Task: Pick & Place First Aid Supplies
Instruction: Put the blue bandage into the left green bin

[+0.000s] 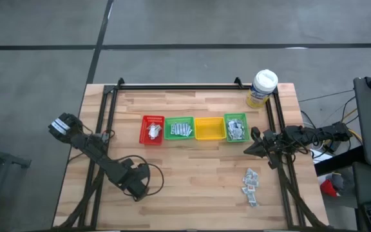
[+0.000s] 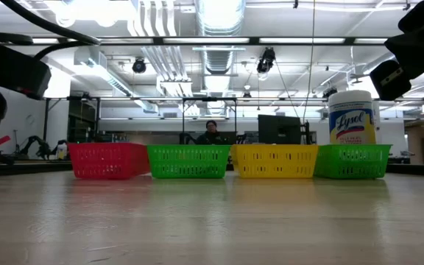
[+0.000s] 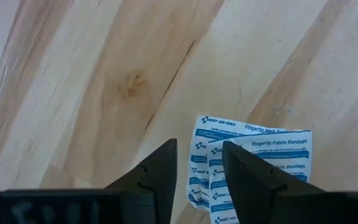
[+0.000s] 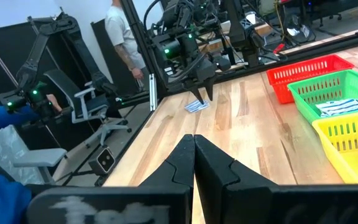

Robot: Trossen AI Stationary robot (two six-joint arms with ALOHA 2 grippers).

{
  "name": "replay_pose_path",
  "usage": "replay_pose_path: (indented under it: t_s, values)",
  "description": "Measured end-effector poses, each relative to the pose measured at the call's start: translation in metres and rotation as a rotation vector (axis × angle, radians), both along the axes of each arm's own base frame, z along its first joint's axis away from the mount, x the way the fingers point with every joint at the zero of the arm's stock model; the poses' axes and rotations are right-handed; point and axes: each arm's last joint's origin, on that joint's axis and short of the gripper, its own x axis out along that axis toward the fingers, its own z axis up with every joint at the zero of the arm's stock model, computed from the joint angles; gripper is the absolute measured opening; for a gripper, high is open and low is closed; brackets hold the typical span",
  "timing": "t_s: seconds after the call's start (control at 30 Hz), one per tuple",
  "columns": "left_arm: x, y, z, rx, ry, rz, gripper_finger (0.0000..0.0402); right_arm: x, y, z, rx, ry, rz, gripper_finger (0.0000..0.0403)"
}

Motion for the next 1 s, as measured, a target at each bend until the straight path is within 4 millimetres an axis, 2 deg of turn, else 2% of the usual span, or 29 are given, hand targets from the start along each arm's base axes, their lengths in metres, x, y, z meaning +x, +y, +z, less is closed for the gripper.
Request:
replay_pose_path:
  t_s: [0.27,0.73,1.0]
  values:
    - [-0.0001,-0.0002,0.0001,-0.009,0.006,-0.001,0.0123,0.0,0.0,0.0,0.0,0.0,-0.001,0.0008]
    - [-0.0001,-0.0002,0.0002,-0.011,0.007,-0.002,0.0009,0.0,0.0,0.0,0.0,0.0,-0.001,0.0008]
    - [0.0002,-0.0004,0.0002,-0.016,0.006,-0.002,0.0001,0.0,0.0,0.0,0.0,0.0,0.0,0.0008]
